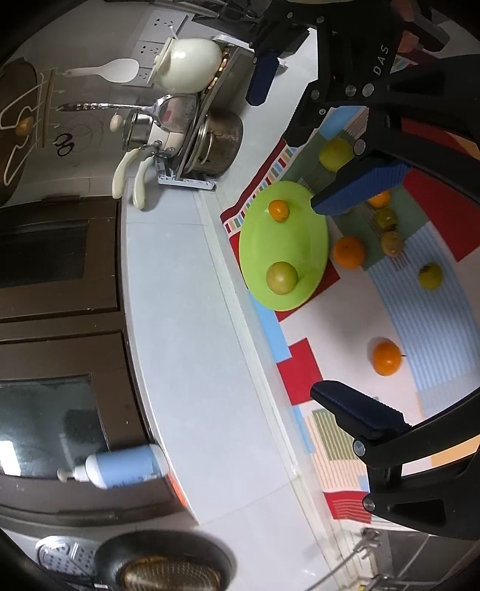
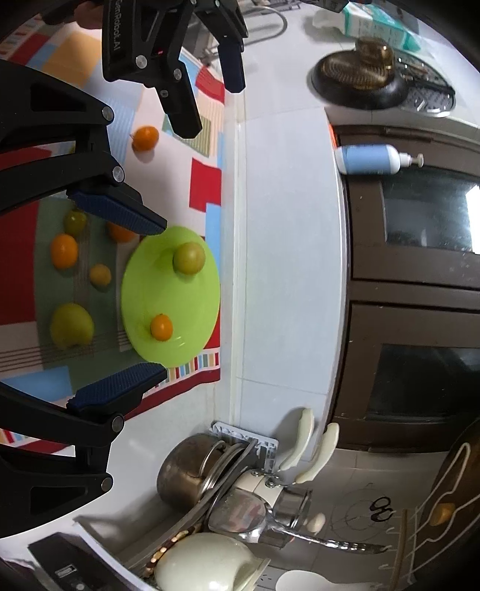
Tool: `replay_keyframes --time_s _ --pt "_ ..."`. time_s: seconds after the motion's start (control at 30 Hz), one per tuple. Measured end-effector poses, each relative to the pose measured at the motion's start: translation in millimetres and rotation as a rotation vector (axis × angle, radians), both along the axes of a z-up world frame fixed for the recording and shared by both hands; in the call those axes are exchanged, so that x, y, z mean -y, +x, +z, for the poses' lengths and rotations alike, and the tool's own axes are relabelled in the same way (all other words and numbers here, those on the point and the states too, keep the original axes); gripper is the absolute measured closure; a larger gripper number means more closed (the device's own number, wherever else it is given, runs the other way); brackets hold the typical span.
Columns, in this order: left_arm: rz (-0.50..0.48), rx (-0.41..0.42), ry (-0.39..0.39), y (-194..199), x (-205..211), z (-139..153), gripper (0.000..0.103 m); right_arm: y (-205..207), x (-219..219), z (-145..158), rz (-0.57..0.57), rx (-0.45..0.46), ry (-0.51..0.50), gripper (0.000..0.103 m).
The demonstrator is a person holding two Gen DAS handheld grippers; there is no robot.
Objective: Organize fruits
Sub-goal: 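Withdraw both grippers from the plate back over the fruits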
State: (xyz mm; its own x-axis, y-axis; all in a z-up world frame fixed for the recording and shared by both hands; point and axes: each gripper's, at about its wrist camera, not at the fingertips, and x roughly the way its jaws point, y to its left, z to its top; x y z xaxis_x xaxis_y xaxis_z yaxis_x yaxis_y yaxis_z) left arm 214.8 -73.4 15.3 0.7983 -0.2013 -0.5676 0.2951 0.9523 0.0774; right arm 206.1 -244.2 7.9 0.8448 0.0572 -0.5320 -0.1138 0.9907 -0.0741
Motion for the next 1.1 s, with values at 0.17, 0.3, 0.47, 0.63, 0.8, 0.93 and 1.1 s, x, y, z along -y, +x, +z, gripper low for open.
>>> replay_keyframes --time_s 0.17,0.3,0.47,0.63,0.8,0.93,1.1 --pt "0.028 0.007 0.015 -21 -6 -5 0.010 -19 -6 -1 0.014 0.007 -0.010 0.031" --pt "0.040 -0.008 0.019 -36 -11 -13 0.010 -32 -11 -5 0.030 -0.002 -0.016 0.031" --pt "0.052 -0.038 0.015 -46 -17 -28 0.010 -43 -16 -14 0.056 -0.027 -0.021 0.031" --pt "0.060 -0.060 0.036 -52 -19 -46 0.010 -47 -22 -27 0.087 -0.066 -0.033 0.031" --pt "0.062 -0.093 0.045 -54 -20 -65 0.010 -46 -25 -44 0.104 -0.111 -0.047 0.031" --pt "0.059 -0.118 0.047 -50 -20 -78 0.010 -43 -26 -57 0.112 -0.139 -0.051 0.031" --pt "0.053 -0.175 0.041 -39 -17 -97 0.011 -32 -25 -74 0.122 -0.180 -0.055 0.031"
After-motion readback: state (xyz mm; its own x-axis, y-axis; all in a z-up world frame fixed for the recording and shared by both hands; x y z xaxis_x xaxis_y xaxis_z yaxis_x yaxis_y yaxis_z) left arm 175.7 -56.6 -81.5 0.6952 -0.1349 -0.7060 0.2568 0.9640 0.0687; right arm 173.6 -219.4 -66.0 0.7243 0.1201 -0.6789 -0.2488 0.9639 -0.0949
